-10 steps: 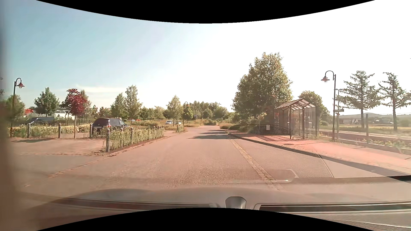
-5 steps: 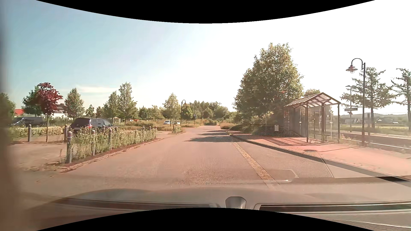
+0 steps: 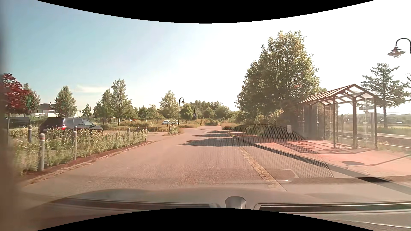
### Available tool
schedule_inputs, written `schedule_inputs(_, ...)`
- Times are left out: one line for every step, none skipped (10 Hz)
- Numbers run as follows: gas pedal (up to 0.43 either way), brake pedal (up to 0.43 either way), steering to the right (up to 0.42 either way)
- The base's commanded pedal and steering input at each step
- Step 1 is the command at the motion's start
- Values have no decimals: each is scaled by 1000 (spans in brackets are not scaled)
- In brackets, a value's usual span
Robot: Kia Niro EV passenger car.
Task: Follow the waypoints while adhering to traffic rules and regulations
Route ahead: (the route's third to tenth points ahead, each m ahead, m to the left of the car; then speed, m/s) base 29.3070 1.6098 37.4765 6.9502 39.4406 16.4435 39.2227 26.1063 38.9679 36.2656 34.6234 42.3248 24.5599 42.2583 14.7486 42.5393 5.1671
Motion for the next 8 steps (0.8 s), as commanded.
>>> schedule_inputs(98,6,-6)
schedule_inputs(98,6,-6)
schedule_inputs(98,6,-7)
schedule_inputs(98,6,-6)
schedule_inputs(98,6,-6)
schedule_inputs(98,6,-6)
schedule_inputs(98,6,-6)
schedule_inputs(87,6,-6)
